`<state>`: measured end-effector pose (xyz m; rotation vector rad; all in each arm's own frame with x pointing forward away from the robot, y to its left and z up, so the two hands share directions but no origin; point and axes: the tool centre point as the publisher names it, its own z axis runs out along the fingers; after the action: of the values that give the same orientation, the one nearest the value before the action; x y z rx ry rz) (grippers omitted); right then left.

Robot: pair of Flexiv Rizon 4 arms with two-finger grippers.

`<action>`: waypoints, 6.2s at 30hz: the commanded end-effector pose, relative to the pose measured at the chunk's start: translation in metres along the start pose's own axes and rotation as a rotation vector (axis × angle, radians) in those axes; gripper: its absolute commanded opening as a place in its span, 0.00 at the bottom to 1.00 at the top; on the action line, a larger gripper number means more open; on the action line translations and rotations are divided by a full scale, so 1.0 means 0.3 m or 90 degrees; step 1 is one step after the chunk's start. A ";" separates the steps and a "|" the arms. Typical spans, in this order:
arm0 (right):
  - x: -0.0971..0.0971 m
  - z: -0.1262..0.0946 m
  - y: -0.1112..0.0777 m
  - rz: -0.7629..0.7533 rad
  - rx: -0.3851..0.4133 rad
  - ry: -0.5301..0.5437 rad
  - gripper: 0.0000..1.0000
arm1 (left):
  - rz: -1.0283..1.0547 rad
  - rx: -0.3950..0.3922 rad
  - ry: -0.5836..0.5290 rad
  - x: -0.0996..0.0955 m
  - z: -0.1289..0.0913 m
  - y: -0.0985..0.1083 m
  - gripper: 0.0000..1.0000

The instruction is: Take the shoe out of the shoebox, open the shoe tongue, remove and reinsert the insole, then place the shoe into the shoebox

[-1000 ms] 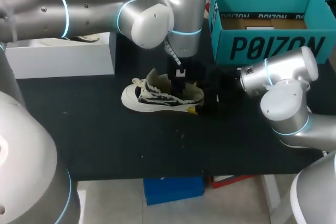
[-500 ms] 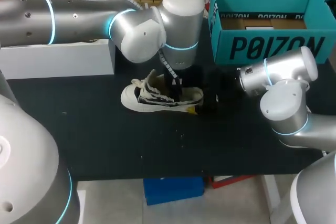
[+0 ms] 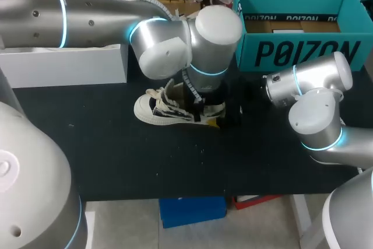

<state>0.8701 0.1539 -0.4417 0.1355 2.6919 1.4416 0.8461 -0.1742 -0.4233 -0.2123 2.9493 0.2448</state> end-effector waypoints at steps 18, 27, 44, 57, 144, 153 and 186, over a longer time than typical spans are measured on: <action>-0.007 -0.004 -0.003 0.002 0.003 0.000 0.00 | -0.045 0.103 -0.136 -0.109 0.355 0.027 0.33; -0.007 -0.004 -0.003 0.002 0.003 0.000 0.00 | -0.045 0.132 -0.172 -0.165 0.345 0.007 0.31; -0.007 -0.004 -0.003 0.002 0.003 0.000 0.00 | -0.041 0.151 -0.157 -0.173 0.329 -0.013 0.00; -0.007 -0.004 -0.003 0.002 0.003 0.000 0.00 | 0.000 0.211 -0.044 -0.090 0.200 -0.013 0.00; -0.007 -0.004 -0.003 0.002 0.003 0.000 0.00 | 0.163 0.340 0.005 -0.037 -0.111 -0.162 0.38; -0.007 -0.004 -0.003 0.002 0.003 0.000 0.00 | 0.177 0.334 -0.012 -0.059 -0.104 -0.207 0.35; -0.007 -0.004 -0.003 0.002 0.003 0.000 0.00 | 0.253 0.523 0.046 0.089 -0.436 -0.139 0.00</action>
<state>0.8718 0.1503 -0.4394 0.1401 2.6910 1.4419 0.8164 -0.2533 -0.3315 0.4661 2.8773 -0.8410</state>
